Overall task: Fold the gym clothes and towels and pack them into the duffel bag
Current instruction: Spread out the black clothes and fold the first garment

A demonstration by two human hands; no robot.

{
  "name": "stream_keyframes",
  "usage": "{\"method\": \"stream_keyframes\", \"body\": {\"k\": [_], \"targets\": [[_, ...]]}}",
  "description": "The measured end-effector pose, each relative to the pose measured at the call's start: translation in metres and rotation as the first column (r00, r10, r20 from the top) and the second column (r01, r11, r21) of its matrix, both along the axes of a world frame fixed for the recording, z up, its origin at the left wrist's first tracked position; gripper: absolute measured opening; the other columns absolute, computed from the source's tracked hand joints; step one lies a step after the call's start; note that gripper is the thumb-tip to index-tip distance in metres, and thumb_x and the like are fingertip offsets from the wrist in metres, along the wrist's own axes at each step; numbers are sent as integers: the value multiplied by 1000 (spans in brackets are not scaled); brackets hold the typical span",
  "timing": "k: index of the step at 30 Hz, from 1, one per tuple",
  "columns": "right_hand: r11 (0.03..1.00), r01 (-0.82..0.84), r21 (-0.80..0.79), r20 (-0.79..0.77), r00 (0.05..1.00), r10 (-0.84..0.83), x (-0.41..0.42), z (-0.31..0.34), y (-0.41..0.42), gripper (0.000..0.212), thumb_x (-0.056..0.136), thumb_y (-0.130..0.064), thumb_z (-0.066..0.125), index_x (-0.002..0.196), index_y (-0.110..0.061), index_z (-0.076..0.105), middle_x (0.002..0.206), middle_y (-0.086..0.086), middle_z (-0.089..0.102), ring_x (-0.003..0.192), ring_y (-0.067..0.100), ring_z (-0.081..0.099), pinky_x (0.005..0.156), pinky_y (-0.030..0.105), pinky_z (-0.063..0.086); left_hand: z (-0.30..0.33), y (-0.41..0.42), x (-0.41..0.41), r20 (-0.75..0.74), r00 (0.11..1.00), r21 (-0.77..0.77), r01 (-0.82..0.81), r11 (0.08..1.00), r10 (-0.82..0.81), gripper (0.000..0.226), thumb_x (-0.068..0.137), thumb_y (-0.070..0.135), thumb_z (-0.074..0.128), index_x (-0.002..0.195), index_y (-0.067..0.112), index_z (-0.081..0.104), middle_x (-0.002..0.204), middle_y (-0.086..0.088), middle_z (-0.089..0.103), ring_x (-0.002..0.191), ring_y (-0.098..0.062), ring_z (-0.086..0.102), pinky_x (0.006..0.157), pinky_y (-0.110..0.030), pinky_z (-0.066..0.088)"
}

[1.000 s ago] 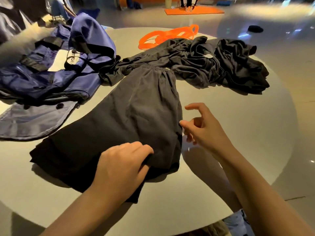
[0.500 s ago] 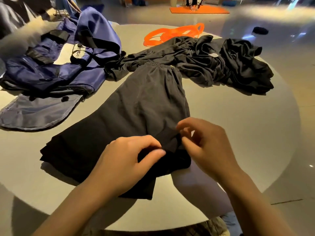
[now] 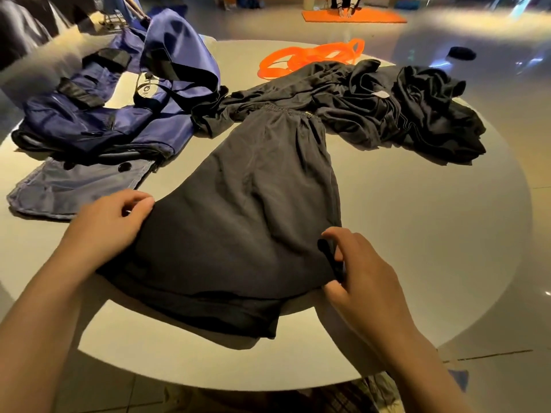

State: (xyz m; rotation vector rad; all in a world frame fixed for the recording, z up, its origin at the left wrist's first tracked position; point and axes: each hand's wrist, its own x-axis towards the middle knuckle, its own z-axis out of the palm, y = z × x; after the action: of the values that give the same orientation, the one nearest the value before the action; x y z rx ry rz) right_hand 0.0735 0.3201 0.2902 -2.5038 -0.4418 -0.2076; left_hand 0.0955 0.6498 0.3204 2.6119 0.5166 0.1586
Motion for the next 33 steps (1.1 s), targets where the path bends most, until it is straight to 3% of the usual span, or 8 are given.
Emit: {"method": "stream_keyframes", "body": {"k": [8, 13, 16, 20, 23, 26, 29, 33], "targets": [[999, 28, -45, 79, 997, -24, 7, 26, -3, 51, 73, 4, 73, 118, -14, 56, 79, -7, 50, 57, 4, 40, 54, 9, 32, 8, 0, 2, -42, 998, -242, 27, 970, -38, 10, 81, 27, 74, 86, 28, 65, 89, -3, 66, 89, -25, 61, 78, -37, 43], [947, -56, -317, 234, 963, 136, 17, 34, -15, 59, 65, 3, 82, 116, -7, 54, 77, 13, 58, 51, 24, 51, 41, 34, 52, 12, -8, -4, 143, 989, -19, 35, 999, -32, 14, 83, 27, 73, 93, 21, 66, 81, -2, 58, 75, -25, 56, 73, -38, 43], [894, -147, -423, 42, 982, 182, 21, 26, -19, 39, 79, -4, 72, 114, -10, 58, 90, 10, 54, 69, 28, 54, 58, 44, 52, 8, -12, -11, 75, 993, 150, 80, 985, -92, 27, 85, 36, 67, 109, 23, 64, 93, -1, 57, 77, -23, 59, 72, -38, 45], [883, -219, -415, -24, 973, 229, 17, 22, -29, 62, 60, -11, 86, 117, -20, 63, 95, 4, 61, 75, 22, 59, 56, 31, 55, 15, -22, -16, 159, 969, 320, 129, 939, -187, 40, 87, 46, 61, 118, 21, 63, 117, -6, 58, 104, -32, 57, 81, -47, 47], [864, -321, -387, -147, 947, 286, 17, 36, -35, 53, 80, -44, 51, 133, -38, 50, 121, -12, 46, 102, 7, 42, 84, 18, 38, 12, -48, -16, 43, 889, 362, 412, 836, -456, 59, 88, 65, 39, 127, 25, 59, 130, -7, 54, 120, -31, 50, 94, -51, 43], [909, -338, -246, -154, 939, 307, 26, 54, -31, 60, 80, -67, 28, 130, -43, 50, 128, -20, 39, 112, -3, 36, 88, 12, 33, -11, -63, -17, -241, 767, 262, 641, 721, -595, 83, 72, 86, -8, 146, 53, 14, 160, 12, 8, 147, -10, 1, 118, -49, 4], [918, -386, -91, -198, 911, 363, 56, 66, -16, 52, 89, -67, 38, 133, -42, 47, 137, -22, 37, 123, -7, 33, 96, 11, 31, -19, -58, -20, -396, 726, 241, 673, 699, -563, 83, 54, 86, -29, 134, 63, -18, 151, 24, -29, 137, 1, -32, 115, -38, -20], [944, -248, -217, -110, 967, 229, 123, 52, 19, 57, 97, -52, 35, 149, -33, 25, 157, -3, 19, 143, 13, 16, 111, 27, 18, 0, -68, -9, -192, 786, 292, 617, 731, -587, 81, 71, 86, -5, 143, 56, 16, 154, 25, 7, 144, 2, 7, 117, -36, -1]]}}
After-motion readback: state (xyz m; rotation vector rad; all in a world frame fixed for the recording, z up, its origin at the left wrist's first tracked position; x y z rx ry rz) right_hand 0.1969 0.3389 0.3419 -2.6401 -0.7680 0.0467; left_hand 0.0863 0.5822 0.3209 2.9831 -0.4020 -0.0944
